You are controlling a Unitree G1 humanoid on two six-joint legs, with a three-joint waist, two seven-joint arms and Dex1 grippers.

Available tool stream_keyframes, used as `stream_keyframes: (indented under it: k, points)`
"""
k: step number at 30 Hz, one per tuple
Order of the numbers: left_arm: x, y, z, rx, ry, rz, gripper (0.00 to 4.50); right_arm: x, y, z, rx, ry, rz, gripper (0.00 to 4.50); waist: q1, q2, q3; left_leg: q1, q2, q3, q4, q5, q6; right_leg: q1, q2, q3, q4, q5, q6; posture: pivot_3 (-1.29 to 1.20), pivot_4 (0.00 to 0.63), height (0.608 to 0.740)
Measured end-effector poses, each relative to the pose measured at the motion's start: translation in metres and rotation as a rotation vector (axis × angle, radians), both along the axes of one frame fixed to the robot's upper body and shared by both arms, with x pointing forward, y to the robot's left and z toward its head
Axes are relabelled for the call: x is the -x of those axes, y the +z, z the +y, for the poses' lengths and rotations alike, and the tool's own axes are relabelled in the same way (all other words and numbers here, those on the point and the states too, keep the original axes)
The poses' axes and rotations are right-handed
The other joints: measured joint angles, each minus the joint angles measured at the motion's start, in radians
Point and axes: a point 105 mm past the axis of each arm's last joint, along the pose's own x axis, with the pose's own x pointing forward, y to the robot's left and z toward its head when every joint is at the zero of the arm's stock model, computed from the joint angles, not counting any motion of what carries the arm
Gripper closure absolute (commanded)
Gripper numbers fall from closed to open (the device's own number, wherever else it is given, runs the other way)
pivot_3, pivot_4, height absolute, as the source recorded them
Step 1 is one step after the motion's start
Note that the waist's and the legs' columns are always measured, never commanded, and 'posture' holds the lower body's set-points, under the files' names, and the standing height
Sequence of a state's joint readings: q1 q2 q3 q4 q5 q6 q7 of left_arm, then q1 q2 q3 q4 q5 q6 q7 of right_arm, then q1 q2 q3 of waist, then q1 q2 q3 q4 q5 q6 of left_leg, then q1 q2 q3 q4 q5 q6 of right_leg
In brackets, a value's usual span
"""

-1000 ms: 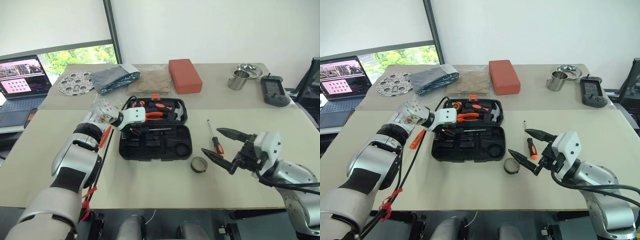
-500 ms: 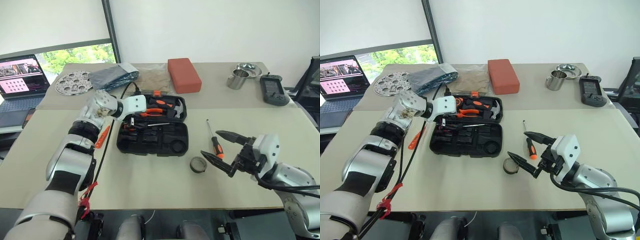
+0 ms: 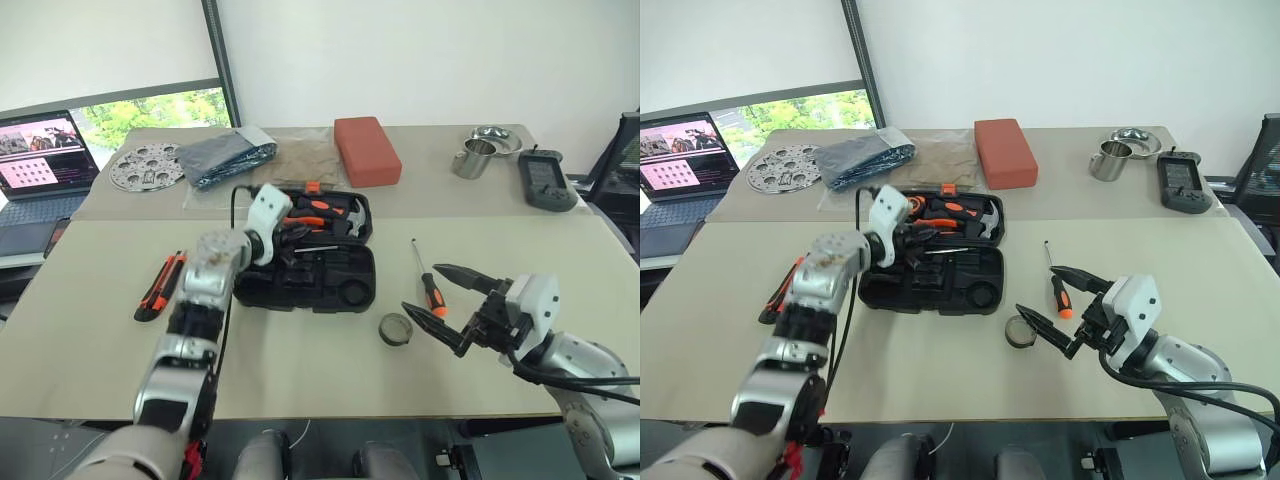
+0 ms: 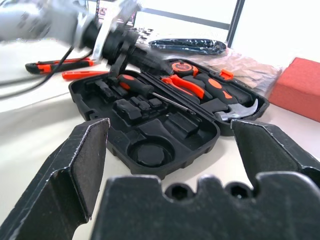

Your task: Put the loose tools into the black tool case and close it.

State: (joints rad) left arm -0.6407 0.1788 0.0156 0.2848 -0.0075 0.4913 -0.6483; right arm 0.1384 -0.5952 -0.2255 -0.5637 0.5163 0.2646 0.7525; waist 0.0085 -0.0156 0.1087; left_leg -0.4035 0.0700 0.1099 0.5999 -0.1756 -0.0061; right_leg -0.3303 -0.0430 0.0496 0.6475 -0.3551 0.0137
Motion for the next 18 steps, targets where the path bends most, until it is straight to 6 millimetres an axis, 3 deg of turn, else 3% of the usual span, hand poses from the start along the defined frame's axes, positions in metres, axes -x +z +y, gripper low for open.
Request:
stream_keyframes:
  k: [2,7,18]
  points:
    - [0.001,-0.008,0.001,0.005,0.050,0.009,4.38,0.000,0.000,0.001,0.002,0.001,-0.003,0.00,0.003,0.000,0.000,0.000,-0.001,0.000,0.000,0.000,0.000,0.001,0.000,0.001,0.000,0.000,0.000,0.00,0.150,0.740]
    - [-0.009,-0.003,0.009,0.005,0.179,-0.056,4.38,0.001,0.001,0.002,0.003,0.009,-0.007,0.00,0.004,-0.001,0.001,0.004,-0.003,-0.001,-0.001,0.000,0.002,0.007,0.001,0.005,-0.002,0.000,0.000,0.00,0.150,0.740]
    - [-0.020,-0.015,0.010,0.015,0.281,-0.047,4.38,0.001,0.002,0.003,0.004,0.014,-0.010,0.00,0.001,-0.002,0.001,0.006,-0.003,-0.001,-0.002,0.000,0.002,0.009,0.001,0.006,-0.003,0.000,0.000,0.00,0.150,0.740]
